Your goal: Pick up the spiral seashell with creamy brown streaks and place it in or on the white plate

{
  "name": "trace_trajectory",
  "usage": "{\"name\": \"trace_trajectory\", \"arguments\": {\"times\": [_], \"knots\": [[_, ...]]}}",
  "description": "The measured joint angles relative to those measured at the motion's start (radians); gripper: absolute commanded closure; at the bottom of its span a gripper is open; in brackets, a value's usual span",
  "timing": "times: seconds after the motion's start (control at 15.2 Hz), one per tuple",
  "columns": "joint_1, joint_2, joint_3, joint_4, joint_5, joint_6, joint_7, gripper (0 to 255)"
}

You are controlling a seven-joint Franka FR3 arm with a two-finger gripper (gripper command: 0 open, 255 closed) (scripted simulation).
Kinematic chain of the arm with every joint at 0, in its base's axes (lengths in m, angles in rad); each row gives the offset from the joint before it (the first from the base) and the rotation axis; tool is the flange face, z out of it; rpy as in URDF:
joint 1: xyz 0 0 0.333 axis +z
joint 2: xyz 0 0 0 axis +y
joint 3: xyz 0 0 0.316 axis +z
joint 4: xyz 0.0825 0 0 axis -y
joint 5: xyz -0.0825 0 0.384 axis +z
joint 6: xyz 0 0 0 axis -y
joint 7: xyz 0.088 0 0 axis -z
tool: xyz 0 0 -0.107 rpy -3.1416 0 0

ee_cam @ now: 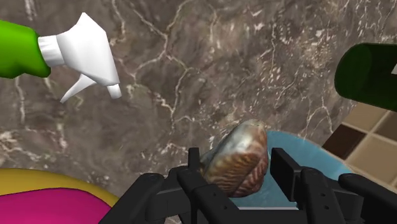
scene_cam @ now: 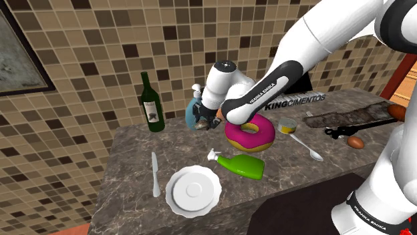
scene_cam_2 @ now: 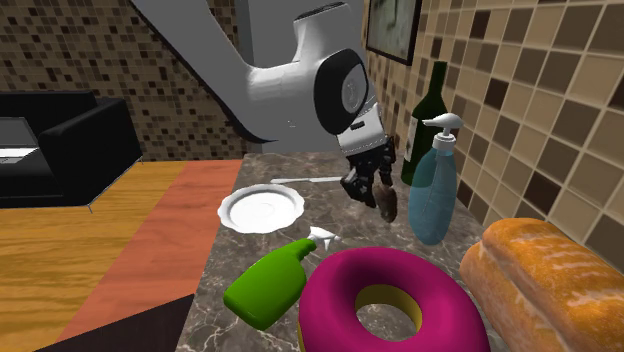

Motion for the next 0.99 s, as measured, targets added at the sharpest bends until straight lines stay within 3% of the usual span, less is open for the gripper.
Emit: {"name": "trace_trajectory", "arguments": {"times": [0.4,0.99], "knots": [[0.091,-0.090,0.007,-0.085,-0.073,-0.031,0.158,255],[0.235,-0.173,0.073,-0.158,-0.185,-0.109,0.448,255]]}}
